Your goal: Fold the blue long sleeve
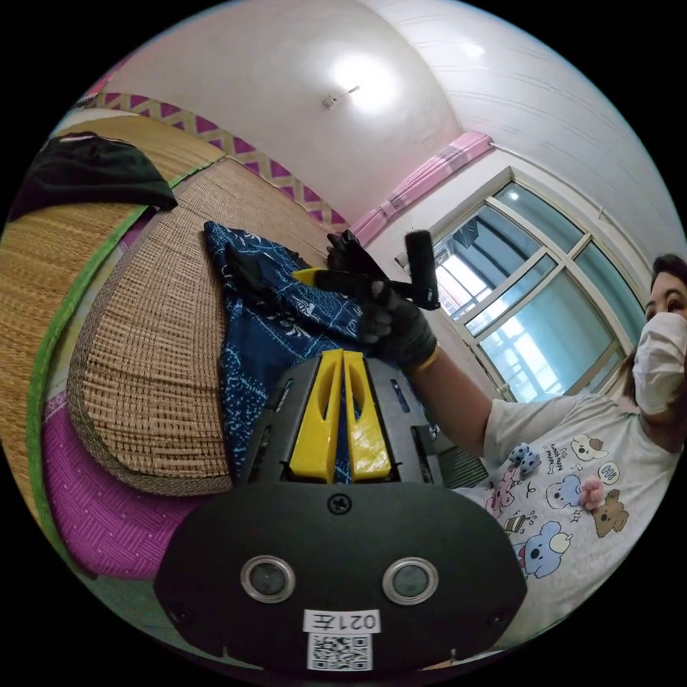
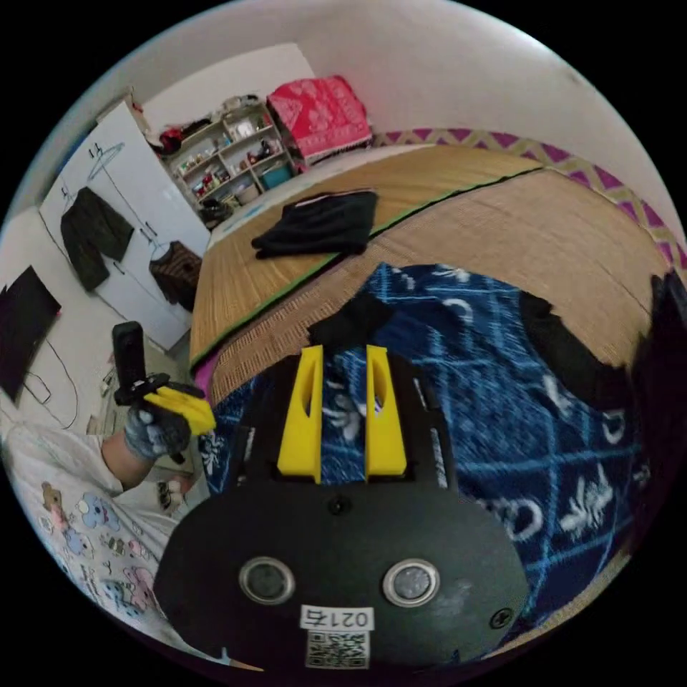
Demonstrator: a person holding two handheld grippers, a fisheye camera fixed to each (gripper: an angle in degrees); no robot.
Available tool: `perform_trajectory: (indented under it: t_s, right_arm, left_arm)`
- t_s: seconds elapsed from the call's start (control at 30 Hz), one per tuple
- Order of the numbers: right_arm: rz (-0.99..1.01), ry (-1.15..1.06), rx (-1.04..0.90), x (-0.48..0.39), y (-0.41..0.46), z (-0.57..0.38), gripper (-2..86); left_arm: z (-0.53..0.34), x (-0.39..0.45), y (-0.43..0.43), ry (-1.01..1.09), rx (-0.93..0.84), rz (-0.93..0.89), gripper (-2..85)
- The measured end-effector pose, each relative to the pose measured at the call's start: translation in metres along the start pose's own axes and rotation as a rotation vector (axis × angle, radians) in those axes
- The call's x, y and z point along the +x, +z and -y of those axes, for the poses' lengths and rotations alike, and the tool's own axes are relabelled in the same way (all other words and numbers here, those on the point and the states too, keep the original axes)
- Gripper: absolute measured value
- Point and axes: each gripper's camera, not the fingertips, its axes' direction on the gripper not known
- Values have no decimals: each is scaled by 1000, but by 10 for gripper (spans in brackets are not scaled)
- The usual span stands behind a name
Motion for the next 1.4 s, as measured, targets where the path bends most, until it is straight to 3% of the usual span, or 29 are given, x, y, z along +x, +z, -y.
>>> perform_trajectory:
  t_s: [0.3,0.37,0.53,0.67,0.73,0.87,1.03,1.2,1.4]
  right_arm:
    - [-558,202,-116,84,-103,-147,0]
    - [-521,236,-202,102,-88,-167,-3]
    - [-474,255,36,82,-136,-206,-5]
    - [-272,199,177,42,-185,-273,-5]
    - [-158,110,177,20,-196,-308,-4]
    - [-4,-8,89,-27,-202,-388,5]
    - [77,144,-22,-20,-178,-458,93]
    - [58,258,68,11,-159,-486,157]
    - [57,234,50,29,-143,-484,133]
  left_arm:
    - [-10,14,-24,20,-16,43,-9]
    - [-16,23,-30,36,-21,95,-9]
    - [-35,43,-58,96,13,208,-8]
    - [-70,53,-104,165,79,314,5]
    - [-88,46,-122,151,65,338,52]
    - [-128,17,-152,66,25,302,86]
    - [-157,-27,-148,-2,-103,210,108]
    - [-162,-53,-119,66,-244,125,125]
    - [-148,-50,-89,238,-342,43,116]
